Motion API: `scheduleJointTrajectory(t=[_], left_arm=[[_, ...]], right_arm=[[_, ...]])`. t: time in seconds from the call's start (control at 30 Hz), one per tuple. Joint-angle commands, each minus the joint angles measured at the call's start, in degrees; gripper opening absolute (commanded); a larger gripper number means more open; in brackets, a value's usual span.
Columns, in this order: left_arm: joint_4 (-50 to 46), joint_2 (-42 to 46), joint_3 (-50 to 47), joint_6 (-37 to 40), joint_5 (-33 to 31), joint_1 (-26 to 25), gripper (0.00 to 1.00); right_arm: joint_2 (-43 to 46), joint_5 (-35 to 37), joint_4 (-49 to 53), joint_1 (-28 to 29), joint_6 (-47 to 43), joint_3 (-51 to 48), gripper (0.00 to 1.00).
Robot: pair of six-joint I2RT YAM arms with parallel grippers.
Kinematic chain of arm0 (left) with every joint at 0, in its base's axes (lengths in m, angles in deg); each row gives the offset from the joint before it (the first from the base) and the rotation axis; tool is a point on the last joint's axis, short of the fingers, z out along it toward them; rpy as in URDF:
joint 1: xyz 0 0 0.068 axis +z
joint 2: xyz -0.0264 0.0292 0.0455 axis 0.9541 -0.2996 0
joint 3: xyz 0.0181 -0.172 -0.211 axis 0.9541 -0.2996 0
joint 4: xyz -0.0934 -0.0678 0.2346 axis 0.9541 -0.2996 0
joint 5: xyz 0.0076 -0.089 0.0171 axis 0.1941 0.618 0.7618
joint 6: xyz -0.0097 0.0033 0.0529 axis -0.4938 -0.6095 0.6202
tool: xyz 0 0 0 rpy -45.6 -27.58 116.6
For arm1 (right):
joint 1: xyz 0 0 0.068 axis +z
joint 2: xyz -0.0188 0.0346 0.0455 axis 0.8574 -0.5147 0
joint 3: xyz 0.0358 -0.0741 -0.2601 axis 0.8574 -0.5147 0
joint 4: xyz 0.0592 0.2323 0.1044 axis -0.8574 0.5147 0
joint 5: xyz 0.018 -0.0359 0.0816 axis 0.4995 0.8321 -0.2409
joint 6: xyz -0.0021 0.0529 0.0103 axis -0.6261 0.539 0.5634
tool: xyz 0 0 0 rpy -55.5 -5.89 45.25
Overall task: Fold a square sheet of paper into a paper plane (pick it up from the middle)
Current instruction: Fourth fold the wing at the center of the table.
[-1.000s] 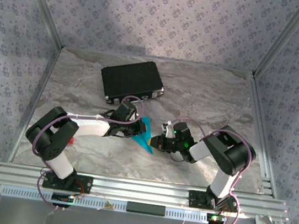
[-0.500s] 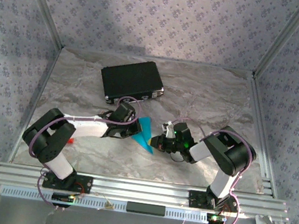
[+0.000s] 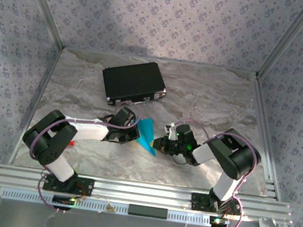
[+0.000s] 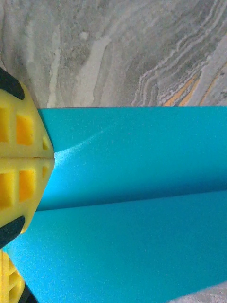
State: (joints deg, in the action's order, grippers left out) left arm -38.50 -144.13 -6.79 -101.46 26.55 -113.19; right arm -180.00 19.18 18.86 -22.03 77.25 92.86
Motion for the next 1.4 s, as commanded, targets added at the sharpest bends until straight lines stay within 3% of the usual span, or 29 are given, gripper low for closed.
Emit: scheduleJointTrajectory(t=[0.0, 0.63, 0.9, 1.1, 1.37], left_arm=[[-3.4, 0.1, -2.2, -1.3, -0.9, -0.3, 0.0], [-4.0, 4.2, -1.3, 0.8, -2.7, -1.1, 0.0], [0.1, 6.3, 1.4, 6.0, 0.9, -1.1, 0.03], [6.5, 3.6, 2.3, 7.1, 6.3, -1.1, 0.03], [9.3, -2.3, 4.8, 6.8, 6.7, -0.9, 0.02]], right_arm=[[0.9, 1.7, 5.5, -0.4, -0.7, -0.9, 0.0], [-0.9, 1.3, 7.7, -0.6, 0.5, 0.1, 0.0], [-2.2, -0.1, 8.5, -0.9, 0.8, 0.9, 0.0], [-3.4, -0.8, 8.6, -1.1, 1.6, 1.2, 0.0], [-3.9, -0.9, 8.1, -1.6, 2.1, 0.9, 0.0]])
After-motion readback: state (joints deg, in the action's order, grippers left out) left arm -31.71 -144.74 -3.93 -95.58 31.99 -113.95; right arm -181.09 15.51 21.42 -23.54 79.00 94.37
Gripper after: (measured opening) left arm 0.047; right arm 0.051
